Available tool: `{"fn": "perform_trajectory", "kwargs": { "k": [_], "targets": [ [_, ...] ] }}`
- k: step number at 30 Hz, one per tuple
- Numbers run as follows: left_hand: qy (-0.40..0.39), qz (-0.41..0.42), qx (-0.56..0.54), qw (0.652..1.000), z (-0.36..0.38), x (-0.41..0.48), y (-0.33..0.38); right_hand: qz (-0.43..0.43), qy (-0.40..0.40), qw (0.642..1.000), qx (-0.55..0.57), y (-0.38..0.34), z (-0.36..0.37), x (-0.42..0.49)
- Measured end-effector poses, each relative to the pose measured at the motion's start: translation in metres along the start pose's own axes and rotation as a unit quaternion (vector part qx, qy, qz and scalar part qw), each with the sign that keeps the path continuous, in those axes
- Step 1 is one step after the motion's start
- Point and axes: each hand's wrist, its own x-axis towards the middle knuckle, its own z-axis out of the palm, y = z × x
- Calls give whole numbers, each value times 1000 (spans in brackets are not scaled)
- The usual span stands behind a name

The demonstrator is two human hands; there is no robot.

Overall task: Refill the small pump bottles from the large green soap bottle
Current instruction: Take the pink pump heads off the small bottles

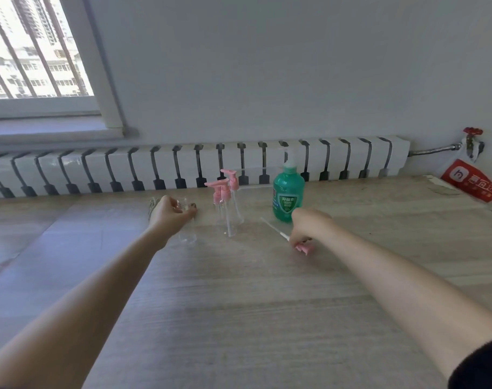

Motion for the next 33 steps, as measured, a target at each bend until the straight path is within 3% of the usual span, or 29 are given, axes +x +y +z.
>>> {"fn": "perform_trajectory", "kwargs": {
  "k": [3, 6, 9, 11, 18, 22, 24, 28, 30, 33],
  "targets": [
    [-31, -4, -17, 999, 5, 4, -5, -44, 80, 996, 6, -24, -8, 3],
    [-46, 20, -13, 999, 10, 4, -5, -142, 207, 961, 111, -55, -20, 5],
    [-58, 38, -11, 998, 14, 4, -4, -237, 254, 917, 197, -84, -29, 6],
    [-67, 43, -11, 997, 14, 5, -4, -256, 276, 899, 226, -98, -28, 17],
    [-78, 37, 4, 996, 7, 9, -8, -236, 261, 905, 240, -115, -16, 42],
    [-106, 51, -3, 993, -3, 4, 4, -256, 259, 889, 277, -109, -30, 22],
    [-83, 96, 7, 992, -9, -1, 16, -244, 254, 888, 296, -101, -40, 14],
    [51, 273, -11, 961, -16, -25, 53, -230, 277, 859, 364, -85, -51, 5],
    [15, 299, 9, 954, -9, -36, 71, -234, 275, 839, 406, -79, -54, 2],
    [-95, 267, 124, 951, 17, -42, 82, -239, 243, 821, 459, -71, -55, -7]
  ]
}}
